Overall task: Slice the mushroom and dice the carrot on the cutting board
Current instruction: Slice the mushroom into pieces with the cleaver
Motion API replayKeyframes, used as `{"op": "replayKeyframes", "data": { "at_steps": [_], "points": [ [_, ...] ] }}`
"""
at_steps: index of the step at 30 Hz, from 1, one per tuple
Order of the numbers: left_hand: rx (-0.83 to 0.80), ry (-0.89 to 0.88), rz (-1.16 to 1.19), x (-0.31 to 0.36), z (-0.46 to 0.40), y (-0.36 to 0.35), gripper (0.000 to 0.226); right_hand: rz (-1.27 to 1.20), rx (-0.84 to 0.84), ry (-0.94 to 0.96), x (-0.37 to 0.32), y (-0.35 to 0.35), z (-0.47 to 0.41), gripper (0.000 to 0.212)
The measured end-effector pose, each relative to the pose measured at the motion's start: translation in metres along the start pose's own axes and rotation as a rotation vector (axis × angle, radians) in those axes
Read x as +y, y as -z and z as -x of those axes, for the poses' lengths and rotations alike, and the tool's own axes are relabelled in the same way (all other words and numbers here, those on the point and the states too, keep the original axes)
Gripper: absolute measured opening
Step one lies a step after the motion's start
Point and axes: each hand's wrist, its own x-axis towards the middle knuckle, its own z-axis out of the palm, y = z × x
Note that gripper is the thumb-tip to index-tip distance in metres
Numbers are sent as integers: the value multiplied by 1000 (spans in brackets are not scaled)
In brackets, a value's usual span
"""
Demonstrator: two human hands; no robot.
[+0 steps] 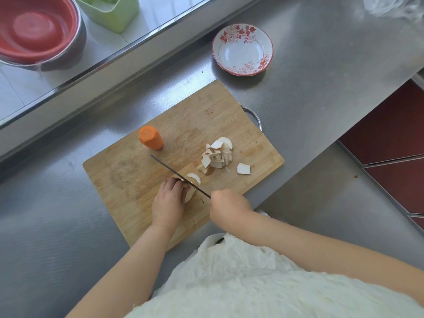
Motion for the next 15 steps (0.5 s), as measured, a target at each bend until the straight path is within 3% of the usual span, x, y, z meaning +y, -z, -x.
{"op": "replayKeyframes", "data": {
  "at_steps": [15],
  "points": [
    [8, -12, 8, -4, 1, -4, 8, -3, -16, -28, -13, 0, -11, 14]
  ]
}}
